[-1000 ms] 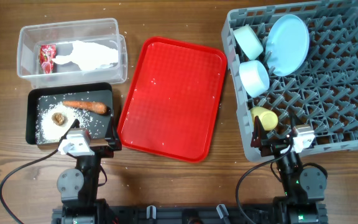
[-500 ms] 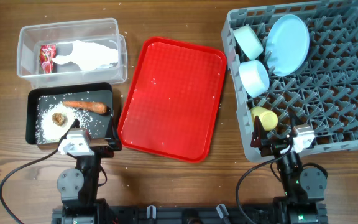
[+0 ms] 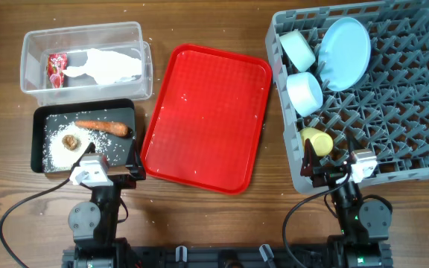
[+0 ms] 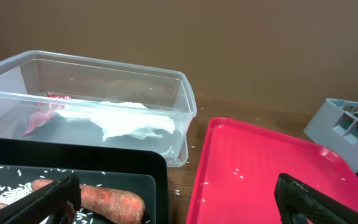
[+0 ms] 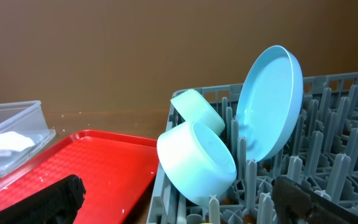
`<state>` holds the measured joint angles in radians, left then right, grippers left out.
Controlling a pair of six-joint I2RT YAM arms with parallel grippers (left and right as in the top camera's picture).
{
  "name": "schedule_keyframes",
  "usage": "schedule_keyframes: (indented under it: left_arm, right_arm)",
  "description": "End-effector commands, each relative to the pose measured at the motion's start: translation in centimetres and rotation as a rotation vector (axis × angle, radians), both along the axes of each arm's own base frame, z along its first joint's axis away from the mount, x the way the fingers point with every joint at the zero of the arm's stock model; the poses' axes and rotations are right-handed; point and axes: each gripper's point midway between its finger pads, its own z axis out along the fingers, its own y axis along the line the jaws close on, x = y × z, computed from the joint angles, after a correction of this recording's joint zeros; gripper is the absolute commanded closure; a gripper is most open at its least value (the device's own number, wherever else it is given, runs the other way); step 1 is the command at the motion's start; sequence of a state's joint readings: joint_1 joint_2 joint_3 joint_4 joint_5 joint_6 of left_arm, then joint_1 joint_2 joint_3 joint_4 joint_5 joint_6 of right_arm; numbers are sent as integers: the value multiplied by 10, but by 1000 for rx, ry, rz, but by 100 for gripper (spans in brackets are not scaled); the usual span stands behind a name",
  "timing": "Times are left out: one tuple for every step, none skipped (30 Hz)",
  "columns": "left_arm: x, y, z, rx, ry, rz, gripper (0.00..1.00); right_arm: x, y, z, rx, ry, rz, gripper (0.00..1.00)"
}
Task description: Sort waste into correct bins and load items into the dishwasher rack
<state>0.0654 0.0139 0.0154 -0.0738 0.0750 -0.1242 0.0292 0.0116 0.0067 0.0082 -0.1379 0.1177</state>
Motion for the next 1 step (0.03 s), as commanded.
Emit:
schedule_keyframes:
  left_arm:
    - [0, 1, -2, 10, -4, 8, 0]
  right_arm:
    - [-1, 1, 2, -10, -11, 9, 0]
